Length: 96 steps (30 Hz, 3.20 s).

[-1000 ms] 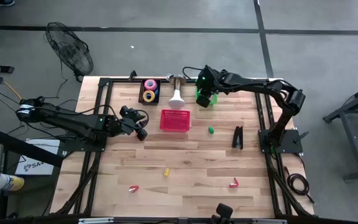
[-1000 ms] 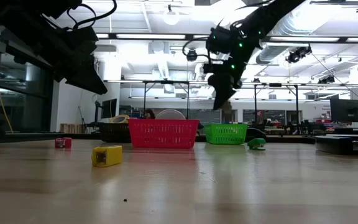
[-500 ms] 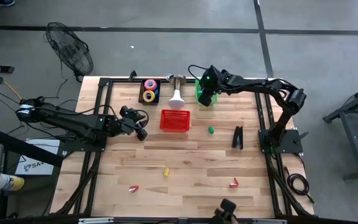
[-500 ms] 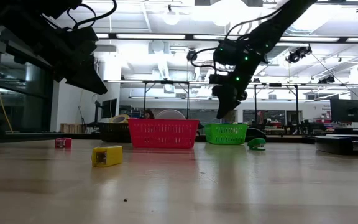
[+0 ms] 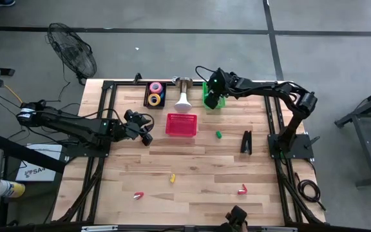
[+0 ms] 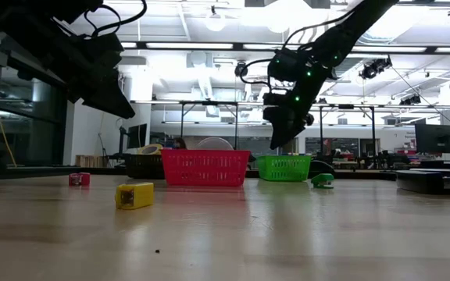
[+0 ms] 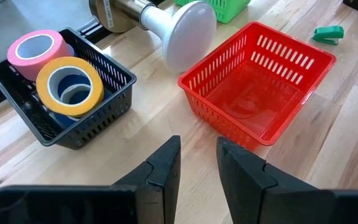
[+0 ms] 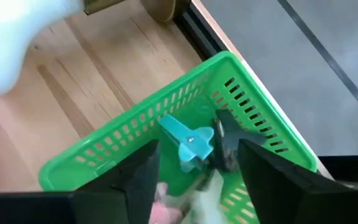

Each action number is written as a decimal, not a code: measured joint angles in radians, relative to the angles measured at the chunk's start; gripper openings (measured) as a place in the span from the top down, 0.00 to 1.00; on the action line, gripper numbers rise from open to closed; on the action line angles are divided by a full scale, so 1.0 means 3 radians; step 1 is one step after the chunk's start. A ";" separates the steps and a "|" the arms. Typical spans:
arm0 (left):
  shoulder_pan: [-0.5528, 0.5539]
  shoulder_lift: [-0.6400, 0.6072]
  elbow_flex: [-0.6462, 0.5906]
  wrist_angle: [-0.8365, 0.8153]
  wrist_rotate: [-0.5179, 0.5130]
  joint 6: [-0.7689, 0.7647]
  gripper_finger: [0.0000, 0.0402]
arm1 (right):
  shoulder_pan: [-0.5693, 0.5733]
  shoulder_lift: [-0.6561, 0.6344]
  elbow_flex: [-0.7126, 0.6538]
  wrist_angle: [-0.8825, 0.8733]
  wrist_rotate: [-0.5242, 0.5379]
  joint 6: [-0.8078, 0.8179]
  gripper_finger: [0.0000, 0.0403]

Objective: Pick and place Stapler, Stapler remover, tape
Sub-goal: Put the black stapler into the red basket

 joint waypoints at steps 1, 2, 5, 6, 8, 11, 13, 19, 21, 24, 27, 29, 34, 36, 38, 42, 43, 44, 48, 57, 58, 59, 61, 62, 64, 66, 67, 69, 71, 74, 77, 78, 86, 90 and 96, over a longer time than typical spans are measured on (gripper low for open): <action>0.0001 0.0000 0.0000 0.0000 0.0011 0.0000 0.75 | 0.0000 0.0000 0.0002 -0.0009 0.0018 0.0001 0.47; 0.0001 0.0000 0.0000 0.0000 0.0025 0.0000 0.75 | 0.0000 -0.0008 0.0010 -0.0046 0.0056 0.0009 0.45; 0.0001 0.0000 0.0000 0.0000 0.0028 0.0000 0.75 | 0.0006 -0.0077 0.0067 -0.0262 0.0241 0.0159 0.43; 0.0000 0.0000 0.0000 0.0000 0.0027 0.0000 0.75 | 0.0006 -0.0121 0.0095 -0.0366 0.0280 0.0237 0.42; 0.0000 0.0000 0.0000 0.0000 0.0015 0.0001 0.75 | 0.0006 -0.0242 0.0143 -0.0634 0.0317 0.0466 0.42; 0.0001 0.0000 0.0000 0.0001 0.0014 0.0042 0.75 | 0.0006 -0.0452 0.0161 -0.1111 0.0293 0.0864 0.42; 0.0001 0.0000 0.0000 0.0001 0.0013 0.0078 0.75 | 0.0006 -0.0610 0.0161 -0.1437 0.0253 0.1046 0.42; 0.0001 0.0000 -0.0001 0.0046 -0.0099 0.0273 0.75 | 0.0150 -0.0966 0.0164 -0.2432 0.0349 0.1611 0.43; 0.0001 0.0000 -0.0001 0.0122 -0.0103 0.0408 0.75 | 0.0258 -0.1030 0.0164 -0.2709 0.0380 0.1834 0.43; 0.0001 0.0000 -0.0001 0.0290 -0.0096 0.0586 0.75 | 0.0456 -0.1048 0.0164 -0.3020 0.0467 0.2212 0.43; 0.0001 0.0000 -0.0001 0.0373 -0.0052 0.0696 0.75 | 0.0695 -0.1041 0.0136 -0.3206 0.0601 0.2638 0.42; 0.0001 0.0000 -0.0001 0.0374 -0.0025 0.0716 0.75 | 0.0839 -0.1039 0.0035 -0.3210 0.0575 0.2882 0.42; 0.0001 0.0000 -0.0001 0.0347 -0.0010 0.0725 0.75 | 0.1114 -0.1034 -0.0352 -0.3181 0.0392 0.3447 0.41; 0.0001 0.0000 -0.0001 0.0347 -0.0010 0.0725 0.75 | 0.1183 -0.1034 -0.0523 -0.3170 0.0355 0.3628 0.40; 0.0001 0.0000 -0.0001 0.0343 -0.0009 0.0725 0.75 | 0.1223 -0.1034 -0.0678 -0.3173 0.0310 0.3818 0.39; 0.0001 0.0001 -0.0001 0.0243 0.0080 0.0701 0.75 | 0.1258 -0.1034 -0.0927 -0.3069 0.0219 0.4041 0.36; 0.0001 0.0001 -0.0001 0.0230 0.0127 0.0701 0.75 | 0.1263 -0.1034 -0.0974 -0.3014 0.0192 0.4051 0.36; 0.0001 0.0001 -0.0001 0.0207 0.0169 0.0700 0.75 | 0.1269 -0.1034 -0.1020 -0.2940 0.0158 0.4054 0.35; 0.0001 0.0001 -0.0001 0.0113 0.0335 0.0696 0.75 | 0.1274 -0.1034 -0.1124 -0.2621 0.0091 0.4051 0.32; 0.0000 0.0001 -0.0001 0.0095 0.0638 0.0685 0.75 | 0.1310 -0.1034 -0.1153 -0.2499 0.0042 0.4260 0.25; 0.0000 0.0001 -0.0001 0.0095 0.0638 0.0685 0.75 | 0.1330 -0.1034 -0.1153 -0.2494 0.0030 0.4318 0.24; 0.0000 0.0001 -0.0001 0.0095 0.0638 0.0684 0.75 | 0.1355 -0.1034 -0.1153 -0.2483 0.0019 0.4380 0.24; 0.0000 0.0001 -0.0001 0.0097 0.0637 0.0685 0.75 | 0.1414 -0.1034 -0.1153 -0.2445 0.0020 0.4471 0.24; 0.0000 0.0001 -0.0001 0.0096 0.0637 0.0685 0.75 | 0.1443 -0.1034 -0.1153 -0.2437 0.0018 0.4509 0.24; 0.0000 0.0001 -0.0001 0.0097 0.0637 0.0685 0.75 | 0.1503 -0.1034 -0.1153 -0.2438 0.0018 0.4595 0.24; 0.0000 0.0001 -0.0001 0.0097 0.0637 0.0685 0.75 | 0.1559 -0.1034 -0.1153 -0.2441 0.0018 0.4671 0.24; 0.0000 0.0001 -0.0001 0.0097 0.0637 0.0685 0.75 | 0.1584 -0.1034 -0.1153 -0.2441 0.0018 0.4712 0.24; 0.0000 0.0001 -0.0001 0.0097 0.0637 0.0685 0.75 | 0.1628 -0.1034 -0.1153 -0.2443 0.0024 0.4784 0.24; 0.0000 0.0001 -0.0001 0.0098 0.0637 0.0685 0.75 | 0.1658 -0.1034 -0.1154 -0.2445 0.0027 0.4828 0.24; 0.0000 0.0001 -0.0001 0.0098 0.0637 0.0685 0.75 | 0.1675 -0.1034 -0.1252 -0.2358 -0.0024 0.4907 0.24; 0.0000 0.0001 -0.0001 0.0099 0.0637 0.0685 0.75 | 0.1675 -0.1033 -0.1473 -0.2151 -0.0164 0.4930 0.24; 0.0000 0.0001 -0.0001 0.0098 0.0637 0.0685 0.75 | 0.1674 -0.1033 -0.1541 -0.2057 -0.0181 0.4933 0.24; 0.0000 0.0001 -0.0001 0.0100 0.0636 0.0685 0.75 | 0.1675 -0.1045 -0.1698 -0.1741 -0.0216 0.4929 0.24; 0.0000 0.0001 -0.0001 0.0104 0.0635 0.0685 0.75 | 0.1667 -0.1035 -0.1642 -0.1779 -0.0295 0.4744 0.24; 0.0000 0.0001 -0.0001 0.0106 0.0635 0.0687 0.75 | 0.1667 -0.1034 -0.1628 -0.1792 -0.0332 0.4643 0.29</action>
